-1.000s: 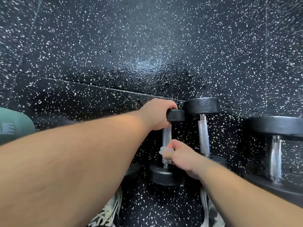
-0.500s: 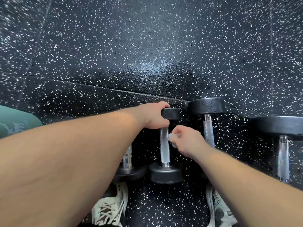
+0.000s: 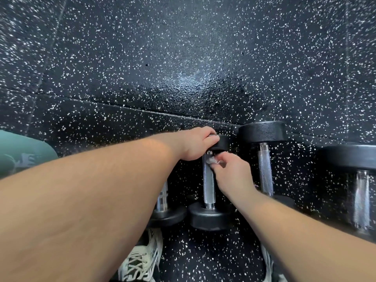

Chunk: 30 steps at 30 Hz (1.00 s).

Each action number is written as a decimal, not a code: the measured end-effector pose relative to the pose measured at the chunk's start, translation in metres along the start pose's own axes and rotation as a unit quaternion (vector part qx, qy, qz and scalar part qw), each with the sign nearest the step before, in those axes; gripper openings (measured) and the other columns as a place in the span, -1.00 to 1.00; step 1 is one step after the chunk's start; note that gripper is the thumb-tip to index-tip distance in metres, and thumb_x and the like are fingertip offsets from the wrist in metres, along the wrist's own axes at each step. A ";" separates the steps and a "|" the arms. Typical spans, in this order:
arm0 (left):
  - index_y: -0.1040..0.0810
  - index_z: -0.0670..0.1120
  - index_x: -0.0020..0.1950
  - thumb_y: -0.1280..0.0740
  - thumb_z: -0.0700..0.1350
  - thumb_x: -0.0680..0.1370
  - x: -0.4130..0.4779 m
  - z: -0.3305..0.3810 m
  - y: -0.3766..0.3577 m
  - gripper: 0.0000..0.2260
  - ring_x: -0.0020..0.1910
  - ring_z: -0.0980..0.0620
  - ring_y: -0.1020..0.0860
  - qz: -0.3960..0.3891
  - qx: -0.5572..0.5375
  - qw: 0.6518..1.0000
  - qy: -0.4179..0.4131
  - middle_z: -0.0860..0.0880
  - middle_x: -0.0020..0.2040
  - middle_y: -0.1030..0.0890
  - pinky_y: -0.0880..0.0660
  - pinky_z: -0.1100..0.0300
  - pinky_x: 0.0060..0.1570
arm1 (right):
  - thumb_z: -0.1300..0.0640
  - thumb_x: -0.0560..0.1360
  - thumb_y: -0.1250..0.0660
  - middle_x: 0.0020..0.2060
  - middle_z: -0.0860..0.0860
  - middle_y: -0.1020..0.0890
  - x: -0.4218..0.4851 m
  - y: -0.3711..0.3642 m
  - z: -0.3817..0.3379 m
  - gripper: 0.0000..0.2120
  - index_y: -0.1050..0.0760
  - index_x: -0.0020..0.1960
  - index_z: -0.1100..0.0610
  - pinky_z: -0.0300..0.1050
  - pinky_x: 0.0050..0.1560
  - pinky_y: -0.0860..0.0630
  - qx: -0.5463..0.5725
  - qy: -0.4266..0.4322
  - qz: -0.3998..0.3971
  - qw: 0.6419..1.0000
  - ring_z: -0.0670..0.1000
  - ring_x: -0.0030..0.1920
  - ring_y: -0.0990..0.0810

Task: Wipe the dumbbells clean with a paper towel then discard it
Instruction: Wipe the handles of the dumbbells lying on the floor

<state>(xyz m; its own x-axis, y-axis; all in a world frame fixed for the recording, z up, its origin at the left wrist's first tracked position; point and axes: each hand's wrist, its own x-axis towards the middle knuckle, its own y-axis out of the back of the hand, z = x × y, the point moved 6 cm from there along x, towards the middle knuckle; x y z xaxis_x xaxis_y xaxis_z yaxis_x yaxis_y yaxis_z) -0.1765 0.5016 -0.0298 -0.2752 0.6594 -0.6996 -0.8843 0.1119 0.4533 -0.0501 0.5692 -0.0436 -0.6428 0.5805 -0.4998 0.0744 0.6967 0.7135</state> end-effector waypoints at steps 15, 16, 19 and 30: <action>-0.47 0.05 0.00 -0.18 0.25 0.50 0.008 0.010 -0.005 -0.70 0.03 -0.10 -0.54 0.158 0.007 0.983 0.098 0.03 -0.01 -0.57 -0.50 -0.01 0.05 | 0.17 0.56 -0.34 -0.13 -0.13 -0.56 -0.045 -0.021 0.029 -0.90 -0.54 -0.07 -0.02 -0.19 -0.12 -0.45 -0.102 0.026 -0.218 0.970 -0.05 -0.11 -0.54; -0.50 0.05 0.04 -0.16 0.24 0.52 0.007 0.012 -0.007 -0.69 0.10 -0.10 -0.51 0.166 0.020 0.982 0.090 0.02 0.06 -0.56 -0.50 -0.06 0.11 | 0.15 0.55 -0.35 -0.13 -0.12 -0.56 -0.045 -0.020 0.031 -0.92 -0.55 -0.04 -0.03 -0.17 -0.08 -0.48 -0.105 0.017 -0.239 0.965 -0.04 -0.09 -0.55; -0.56 0.09 0.23 -0.11 0.16 0.62 0.002 0.022 -0.010 -0.66 0.31 -0.08 -0.38 0.187 0.067 0.978 0.065 0.04 0.31 -0.44 -0.43 -0.14 0.25 | 0.08 0.56 -0.37 -0.09 -0.08 -0.58 -0.042 -0.015 0.028 -0.96 -0.55 0.02 -0.03 -0.17 -0.04 -0.45 -0.088 0.006 -0.266 0.960 0.00 -0.05 -0.55; -0.22 0.15 0.57 -0.14 0.09 0.65 0.006 0.018 -0.013 -0.53 0.42 -0.29 -0.34 0.050 0.105 0.993 0.031 -0.17 0.51 -0.30 -0.24 -0.09 0.46 | 0.06 0.59 -0.28 -0.06 -0.10 -0.56 -0.060 0.008 0.034 -0.85 -0.41 -0.14 -0.11 -0.28 -0.29 -0.29 0.027 -0.051 -0.141 0.988 -0.11 -0.16 -0.48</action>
<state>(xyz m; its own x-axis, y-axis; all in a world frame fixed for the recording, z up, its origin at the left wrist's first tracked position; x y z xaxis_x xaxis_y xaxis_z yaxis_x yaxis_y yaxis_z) -0.1598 0.5174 -0.0306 -0.3854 0.6293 -0.6748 -0.7554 0.2048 0.6224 0.0147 0.5543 -0.0241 -0.5641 0.3971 -0.7239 -0.0553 0.8566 0.5130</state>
